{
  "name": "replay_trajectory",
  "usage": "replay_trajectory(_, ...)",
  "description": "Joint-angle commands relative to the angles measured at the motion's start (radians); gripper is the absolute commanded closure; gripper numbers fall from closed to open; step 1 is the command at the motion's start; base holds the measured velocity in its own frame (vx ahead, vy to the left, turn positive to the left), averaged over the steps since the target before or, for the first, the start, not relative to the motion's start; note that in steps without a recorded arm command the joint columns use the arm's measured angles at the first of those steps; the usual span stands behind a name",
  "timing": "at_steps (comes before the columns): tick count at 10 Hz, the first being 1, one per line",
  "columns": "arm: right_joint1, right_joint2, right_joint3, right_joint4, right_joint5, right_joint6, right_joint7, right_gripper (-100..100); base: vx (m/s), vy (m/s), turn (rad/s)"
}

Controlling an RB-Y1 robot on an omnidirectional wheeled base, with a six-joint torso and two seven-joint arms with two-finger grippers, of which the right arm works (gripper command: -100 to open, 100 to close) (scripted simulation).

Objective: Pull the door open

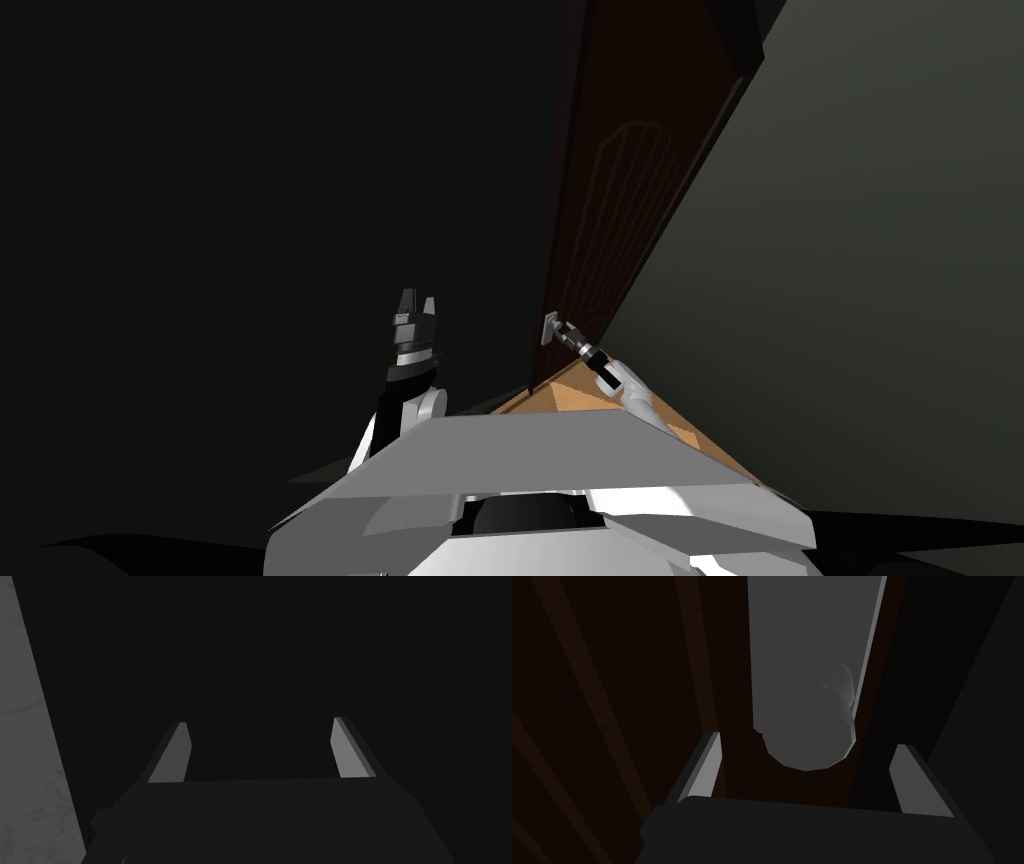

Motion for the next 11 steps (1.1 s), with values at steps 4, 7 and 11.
replay_trajectory(4, -0.014, -0.005, -0.015, 0.031, -0.009, -0.011, 0.007, 100, 0.013, 0.005, 0.027)
replay_trajectory(7, -0.014, -0.005, -0.015, 0.031, -0.009, -0.011, 0.007, 100, -0.001, 0.004, -0.006)
replay_trajectory(11, -0.01, -0.009, -0.013, 0.036, -0.095, 0.052, 0.004, 100, -0.018, 0.004, 0.001)
